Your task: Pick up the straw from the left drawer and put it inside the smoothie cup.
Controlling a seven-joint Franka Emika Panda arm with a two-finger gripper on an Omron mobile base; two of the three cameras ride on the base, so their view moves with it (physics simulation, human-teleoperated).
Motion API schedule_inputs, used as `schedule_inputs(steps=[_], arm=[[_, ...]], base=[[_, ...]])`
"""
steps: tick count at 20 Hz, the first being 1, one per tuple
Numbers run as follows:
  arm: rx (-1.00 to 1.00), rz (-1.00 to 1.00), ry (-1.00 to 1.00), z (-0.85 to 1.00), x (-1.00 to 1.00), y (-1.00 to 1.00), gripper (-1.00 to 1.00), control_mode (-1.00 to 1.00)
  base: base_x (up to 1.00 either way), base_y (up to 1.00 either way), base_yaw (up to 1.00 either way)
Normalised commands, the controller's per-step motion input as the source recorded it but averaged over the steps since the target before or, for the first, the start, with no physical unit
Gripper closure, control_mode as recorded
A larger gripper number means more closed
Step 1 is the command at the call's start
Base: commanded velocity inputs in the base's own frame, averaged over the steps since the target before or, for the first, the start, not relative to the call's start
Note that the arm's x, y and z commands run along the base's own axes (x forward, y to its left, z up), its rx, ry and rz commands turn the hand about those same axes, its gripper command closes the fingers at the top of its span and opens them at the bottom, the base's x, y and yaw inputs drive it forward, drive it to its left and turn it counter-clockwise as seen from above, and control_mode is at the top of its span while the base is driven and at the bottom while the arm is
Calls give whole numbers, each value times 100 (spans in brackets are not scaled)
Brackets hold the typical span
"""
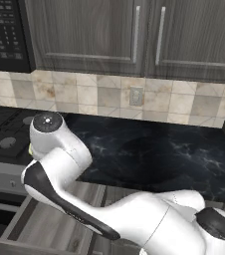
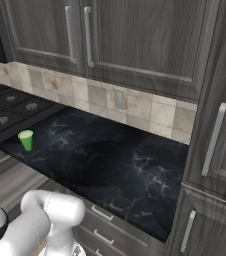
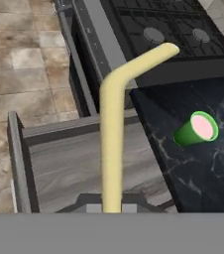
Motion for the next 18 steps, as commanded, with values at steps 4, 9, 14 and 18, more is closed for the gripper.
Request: schedule_inputs(steps=[4,9,14,18], arm=[[34,27,4,40,60,-41,100,-100],[48,32,17,0,76,-42,100,-100],[25,22,10,0,43,-12,100,-100],[0,1,1,0,1,1,100,-100]], base=[[0,0,0],[0,0,0],[0,0,0],[0,0,0]])
